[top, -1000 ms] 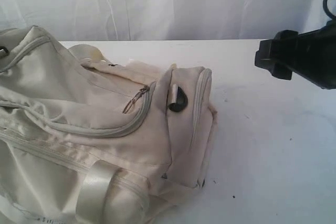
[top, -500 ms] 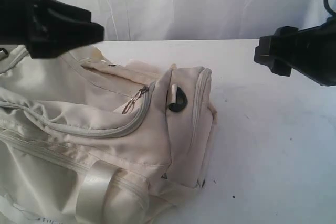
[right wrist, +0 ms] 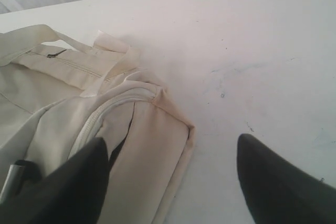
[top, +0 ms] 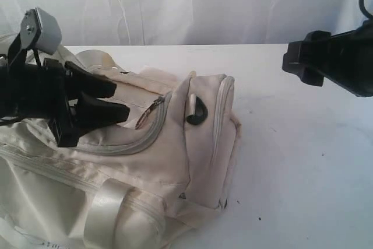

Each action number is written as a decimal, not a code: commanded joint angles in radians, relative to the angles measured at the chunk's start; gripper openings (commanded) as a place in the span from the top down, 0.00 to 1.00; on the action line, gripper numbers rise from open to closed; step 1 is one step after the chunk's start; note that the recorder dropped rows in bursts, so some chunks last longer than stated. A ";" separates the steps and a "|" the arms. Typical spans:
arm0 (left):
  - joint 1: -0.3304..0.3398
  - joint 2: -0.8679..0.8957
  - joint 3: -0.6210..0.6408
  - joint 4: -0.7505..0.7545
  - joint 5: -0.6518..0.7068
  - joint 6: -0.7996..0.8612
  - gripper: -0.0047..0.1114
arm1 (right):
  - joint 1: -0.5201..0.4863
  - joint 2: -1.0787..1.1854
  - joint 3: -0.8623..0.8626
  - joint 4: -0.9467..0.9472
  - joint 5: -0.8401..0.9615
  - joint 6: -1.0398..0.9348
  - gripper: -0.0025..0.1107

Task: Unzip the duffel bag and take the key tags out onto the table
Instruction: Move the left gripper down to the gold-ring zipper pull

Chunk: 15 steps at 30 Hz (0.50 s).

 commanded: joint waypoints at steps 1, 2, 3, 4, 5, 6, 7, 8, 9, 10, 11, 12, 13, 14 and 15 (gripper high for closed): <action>-0.056 -0.009 0.036 0.000 -0.019 0.005 0.39 | 0.001 0.001 0.004 0.000 -0.008 0.001 0.41; -0.064 -0.009 0.042 0.000 -0.028 0.005 0.39 | 0.001 0.001 0.004 0.000 -0.008 0.001 0.41; -0.072 -0.009 0.048 0.000 -0.036 0.007 0.39 | 0.001 0.001 0.004 0.000 -0.008 0.001 0.41; -0.077 -0.009 0.050 0.000 -0.042 0.009 0.39 | 0.001 0.001 0.004 0.000 -0.008 0.001 0.41; -0.080 -0.009 0.049 0.000 -0.045 0.009 0.39 | 0.001 0.001 0.004 0.000 -0.008 0.001 0.41; -0.084 -0.009 0.049 0.000 -0.050 0.009 0.39 | 0.001 0.001 0.004 0.000 -0.008 0.001 0.41; -0.084 -0.009 0.049 0.000 -0.049 0.009 0.39 | 0.001 0.001 0.004 0.000 -0.008 0.001 0.41; -0.084 -0.009 0.049 0.000 -0.049 0.009 0.39 | 0.001 0.001 0.004 0.000 -0.008 0.001 0.41; -0.084 -0.009 0.049 0.000 -0.049 0.009 0.39 | 0.001 0.001 0.004 0.000 -0.008 0.001 0.41; -0.084 -0.009 0.049 0.000 -0.047 0.009 0.39 | 0.001 0.001 0.004 0.000 -0.008 0.001 0.41; -0.084 -0.009 0.049 0.000 -0.039 0.009 0.39 | 0.001 0.001 0.004 0.000 -0.008 0.001 0.41; -0.086 -0.009 0.049 0.000 -0.026 0.009 0.39 | 0.001 0.001 0.004 0.000 -0.008 0.001 0.41; -0.092 -0.009 0.049 0.000 -0.010 0.009 0.39 | 0.001 0.001 0.004 0.000 -0.008 0.001 0.41; -0.100 -0.009 0.049 0.000 0.002 0.009 0.39 | 0.001 0.001 0.004 0.000 -0.008 0.001 0.41; -0.112 -0.009 0.049 0.000 0.021 0.009 0.39 | 0.001 0.001 0.004 0.000 -0.008 0.001 0.41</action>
